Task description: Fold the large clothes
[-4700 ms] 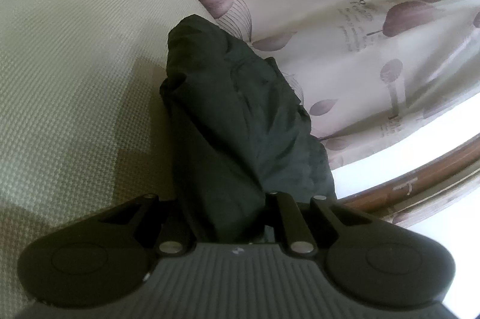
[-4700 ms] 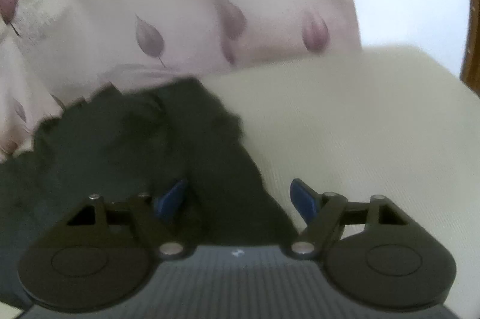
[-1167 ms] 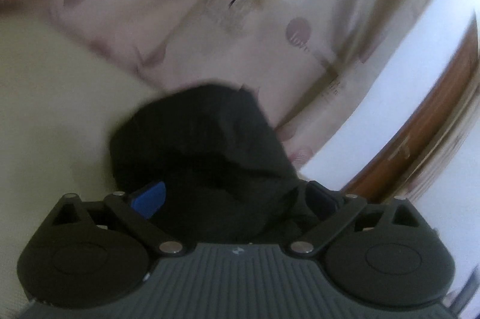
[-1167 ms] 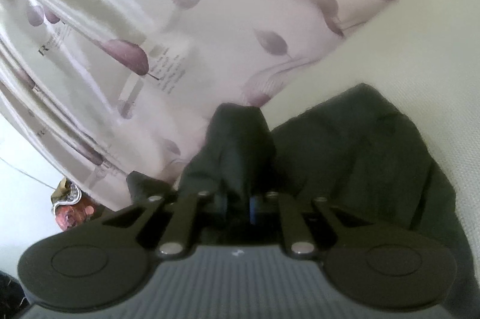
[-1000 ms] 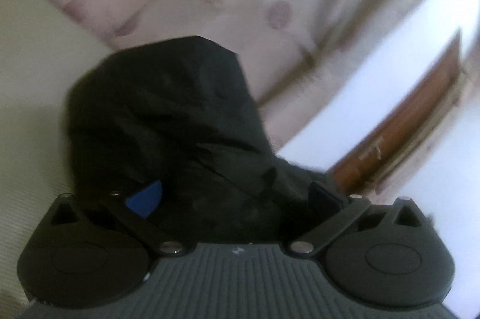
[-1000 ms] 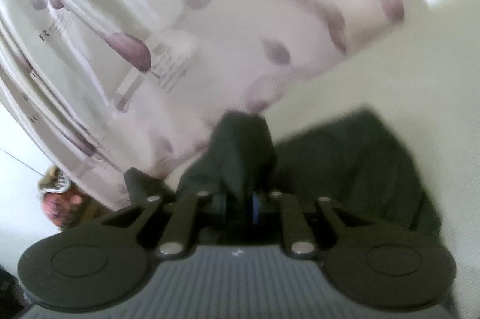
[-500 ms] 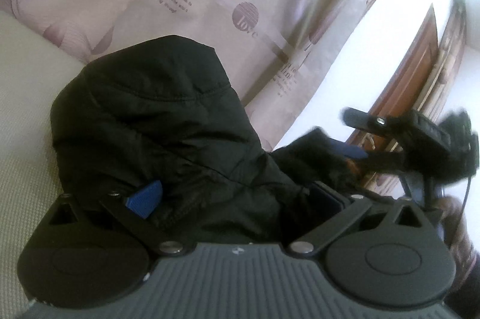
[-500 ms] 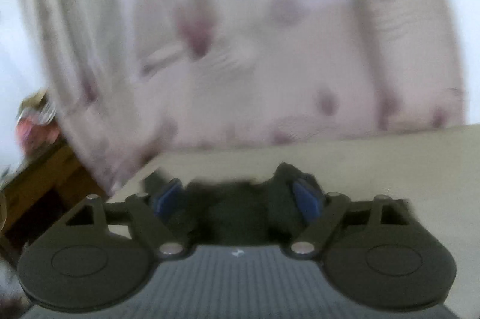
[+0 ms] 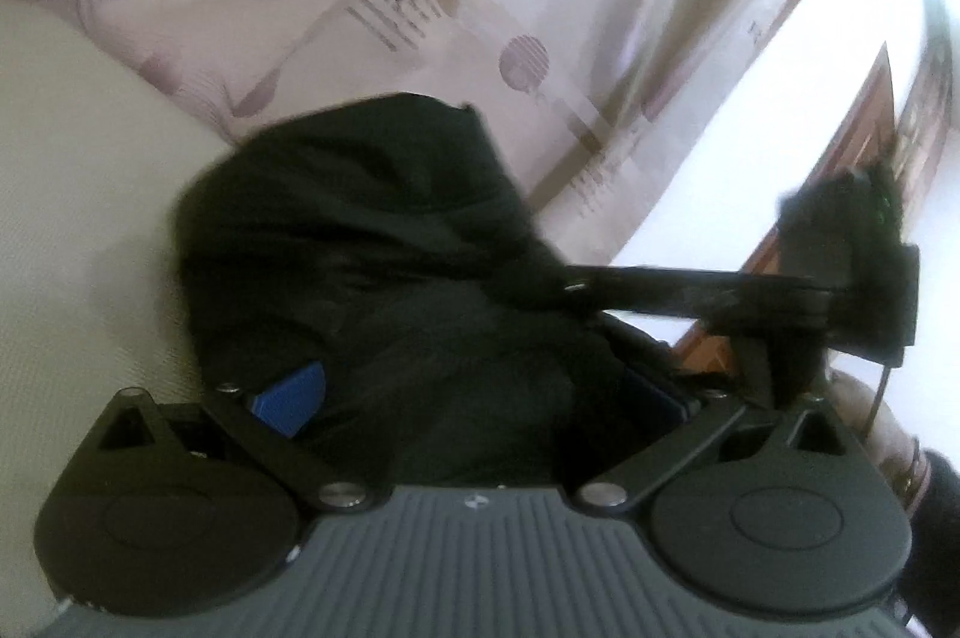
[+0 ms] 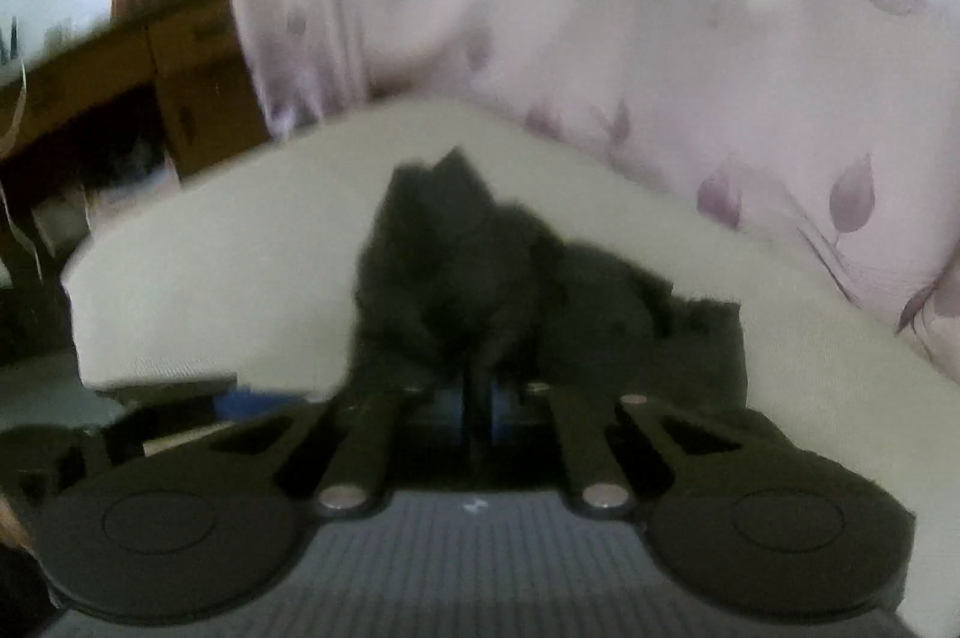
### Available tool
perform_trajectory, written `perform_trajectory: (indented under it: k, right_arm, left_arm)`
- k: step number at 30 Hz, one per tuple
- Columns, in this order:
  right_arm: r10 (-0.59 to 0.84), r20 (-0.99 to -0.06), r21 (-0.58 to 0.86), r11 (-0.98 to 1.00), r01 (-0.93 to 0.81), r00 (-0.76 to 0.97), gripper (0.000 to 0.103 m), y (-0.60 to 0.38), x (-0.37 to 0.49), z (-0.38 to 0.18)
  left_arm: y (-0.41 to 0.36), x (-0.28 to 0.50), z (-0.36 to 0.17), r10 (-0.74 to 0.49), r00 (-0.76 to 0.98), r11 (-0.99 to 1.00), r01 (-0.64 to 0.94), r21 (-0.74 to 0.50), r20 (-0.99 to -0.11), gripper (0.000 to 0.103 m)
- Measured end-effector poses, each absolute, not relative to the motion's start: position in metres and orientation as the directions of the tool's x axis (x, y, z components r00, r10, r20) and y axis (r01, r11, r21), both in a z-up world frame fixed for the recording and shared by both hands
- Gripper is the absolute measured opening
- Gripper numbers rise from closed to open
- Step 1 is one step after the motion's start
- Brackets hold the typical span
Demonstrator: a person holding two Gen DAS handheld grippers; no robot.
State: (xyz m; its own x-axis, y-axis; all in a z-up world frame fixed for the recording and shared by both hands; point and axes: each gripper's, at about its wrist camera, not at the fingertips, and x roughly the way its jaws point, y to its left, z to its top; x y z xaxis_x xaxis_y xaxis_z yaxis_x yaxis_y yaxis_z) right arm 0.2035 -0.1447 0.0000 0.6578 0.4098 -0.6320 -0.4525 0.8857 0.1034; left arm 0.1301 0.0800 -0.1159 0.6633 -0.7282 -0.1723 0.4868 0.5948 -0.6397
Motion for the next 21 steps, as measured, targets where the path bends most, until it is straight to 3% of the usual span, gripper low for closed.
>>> perform_trajectory:
  k: [6,9,11,13,14,17,20,21]
  right_arm:
    - [0.436,-0.464,0.24,0.9,-0.364,0.771,0.001,-0.195,0.147,0.025]
    - [0.406,-0.297,0.378,0.881,-0.284,0.864,0.0,-0.253,0.112,0.029]
    - [0.35,-0.235,0.451,0.866,-0.218,0.907,0.0,-0.295,0.093,0.027]
    - [0.254,-0.262,0.435,0.892,-0.122,0.931,0.0,-0.321,0.081,0.016]
    - [0.204,-0.293,0.438,0.897,-0.058,0.934,0.001,-0.331,0.077,0.009]
    - [0.283,-0.339,0.537,0.841,-0.063,0.897,0.005,-0.344,0.075,-0.008]
    - [0.338,-0.313,0.493,0.857,-0.153,0.887,0.005,-0.316,0.083,0.008]
    - [0.385,-0.306,0.517,0.835,-0.187,0.871,0.011,-0.306,0.091,0.015]
  left_arm:
    - [0.101,0.122,-0.082,-0.668,0.732,0.638,0.473,-0.608,-0.131,0.103]
    - [0.081,0.124,-0.065,-0.687,0.717,0.637,0.519,-0.569,-0.115,0.103]
    - [0.058,0.128,-0.06,-0.714,0.691,0.63,0.563,-0.535,-0.112,0.103]
    - [0.036,0.131,-0.062,-0.703,0.69,0.678,0.578,-0.454,-0.172,0.103]
    - [0.037,0.132,-0.066,-0.714,0.681,0.659,0.574,-0.486,-0.163,0.103]
    - [0.057,0.127,-0.076,-0.733,0.677,0.567,0.553,-0.611,-0.066,0.103]
    - [0.075,0.126,-0.083,-0.715,0.694,0.564,0.5,-0.657,-0.085,0.103]
    - [0.081,0.126,-0.085,-0.713,0.695,0.557,0.48,-0.678,-0.094,0.103]
